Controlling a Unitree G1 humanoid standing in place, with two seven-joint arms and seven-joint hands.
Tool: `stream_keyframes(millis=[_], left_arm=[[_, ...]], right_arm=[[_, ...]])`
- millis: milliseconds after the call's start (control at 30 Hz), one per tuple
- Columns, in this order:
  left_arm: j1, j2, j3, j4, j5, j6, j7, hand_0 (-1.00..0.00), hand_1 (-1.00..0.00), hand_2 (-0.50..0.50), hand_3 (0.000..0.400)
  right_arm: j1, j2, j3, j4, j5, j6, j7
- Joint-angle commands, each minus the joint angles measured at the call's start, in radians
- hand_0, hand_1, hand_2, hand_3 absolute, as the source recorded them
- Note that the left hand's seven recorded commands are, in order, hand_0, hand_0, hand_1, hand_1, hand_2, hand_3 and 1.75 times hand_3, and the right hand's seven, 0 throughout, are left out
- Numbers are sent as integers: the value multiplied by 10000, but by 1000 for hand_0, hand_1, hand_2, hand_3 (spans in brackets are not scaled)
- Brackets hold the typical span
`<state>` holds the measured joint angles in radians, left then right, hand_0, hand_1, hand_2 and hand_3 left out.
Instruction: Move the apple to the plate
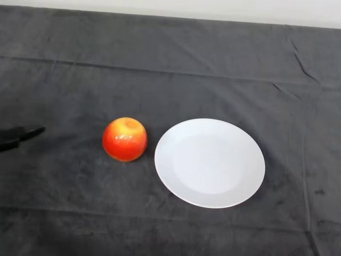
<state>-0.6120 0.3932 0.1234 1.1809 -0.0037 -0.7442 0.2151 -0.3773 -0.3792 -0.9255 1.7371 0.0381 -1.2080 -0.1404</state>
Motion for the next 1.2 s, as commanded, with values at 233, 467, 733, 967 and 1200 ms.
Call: stream_keyframes(millis=[233, 467, 733, 967, 1200], left_arm=[[-661, -392, -625, -137, 521, -576, -512, 0, 0, 0, 0], [-698, -601, -975, -52, 747, -727, -892, 0, 0, 0, 0], [-800, -803, -1362, 154, 1035, -729, -1136, 0, 0, 0, 0], [-926, -989, -1668, 336, 1263, -576, -1211, 0, 0, 0, 0], [-997, -1130, -1973, 503, 1497, -395, -1208, 0, 0, 0, 0]], right_arm=[[1195, 1326, -112, 1048, 177, 594, 59], [1195, 1325, -113, 1049, 176, 594, 59], [1194, 1325, -114, 1050, 176, 592, 59], [1194, 1325, -115, 1051, 175, 592, 59], [1194, 1324, -116, 1052, 173, 591, 59]])
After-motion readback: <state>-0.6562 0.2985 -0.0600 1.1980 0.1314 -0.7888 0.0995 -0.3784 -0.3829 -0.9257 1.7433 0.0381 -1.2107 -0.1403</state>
